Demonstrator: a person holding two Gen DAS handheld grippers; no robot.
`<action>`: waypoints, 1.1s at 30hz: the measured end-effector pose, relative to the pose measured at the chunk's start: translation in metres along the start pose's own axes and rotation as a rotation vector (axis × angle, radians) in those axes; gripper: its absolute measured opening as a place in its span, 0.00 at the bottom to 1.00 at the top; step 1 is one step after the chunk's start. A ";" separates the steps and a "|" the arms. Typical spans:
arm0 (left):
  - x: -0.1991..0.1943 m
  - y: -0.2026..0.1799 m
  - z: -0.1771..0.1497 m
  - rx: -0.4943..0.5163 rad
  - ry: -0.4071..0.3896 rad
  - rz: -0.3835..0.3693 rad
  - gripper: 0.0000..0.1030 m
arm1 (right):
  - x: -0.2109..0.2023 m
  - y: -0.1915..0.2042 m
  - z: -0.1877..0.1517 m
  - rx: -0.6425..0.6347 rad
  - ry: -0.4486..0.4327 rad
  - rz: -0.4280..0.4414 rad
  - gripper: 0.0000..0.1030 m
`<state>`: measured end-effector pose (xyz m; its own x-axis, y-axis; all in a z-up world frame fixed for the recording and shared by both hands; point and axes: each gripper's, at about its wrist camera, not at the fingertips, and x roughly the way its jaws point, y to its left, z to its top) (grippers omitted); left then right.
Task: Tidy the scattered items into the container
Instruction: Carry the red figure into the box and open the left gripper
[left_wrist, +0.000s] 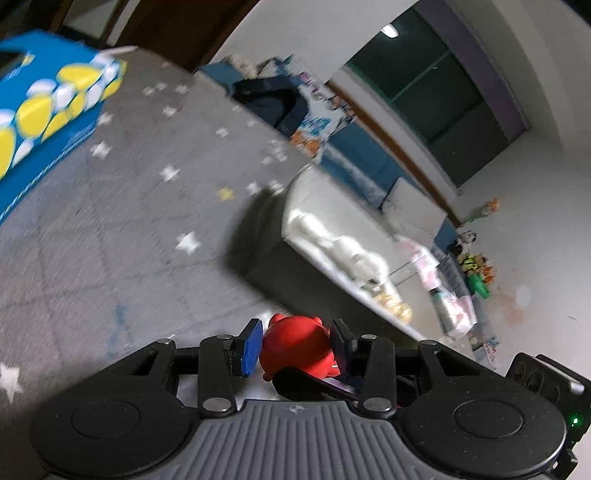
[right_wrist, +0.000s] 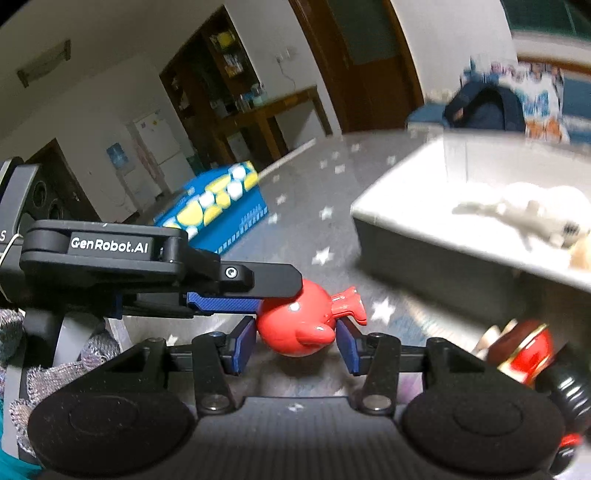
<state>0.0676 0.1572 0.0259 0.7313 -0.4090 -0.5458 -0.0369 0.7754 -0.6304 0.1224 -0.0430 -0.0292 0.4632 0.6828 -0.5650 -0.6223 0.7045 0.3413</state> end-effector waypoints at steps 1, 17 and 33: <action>-0.001 -0.007 0.003 0.012 -0.010 -0.010 0.41 | -0.006 0.000 0.004 -0.009 -0.019 -0.007 0.47; 0.104 -0.077 0.066 0.082 0.039 -0.110 0.41 | -0.022 -0.082 0.074 0.024 -0.086 -0.182 0.46; 0.177 -0.060 0.069 0.064 0.158 -0.022 0.41 | 0.034 -0.142 0.081 0.032 0.105 -0.253 0.46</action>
<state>0.2464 0.0715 0.0052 0.6149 -0.4926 -0.6158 0.0250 0.7927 -0.6092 0.2777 -0.1039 -0.0357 0.5323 0.4617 -0.7096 -0.4744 0.8569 0.2016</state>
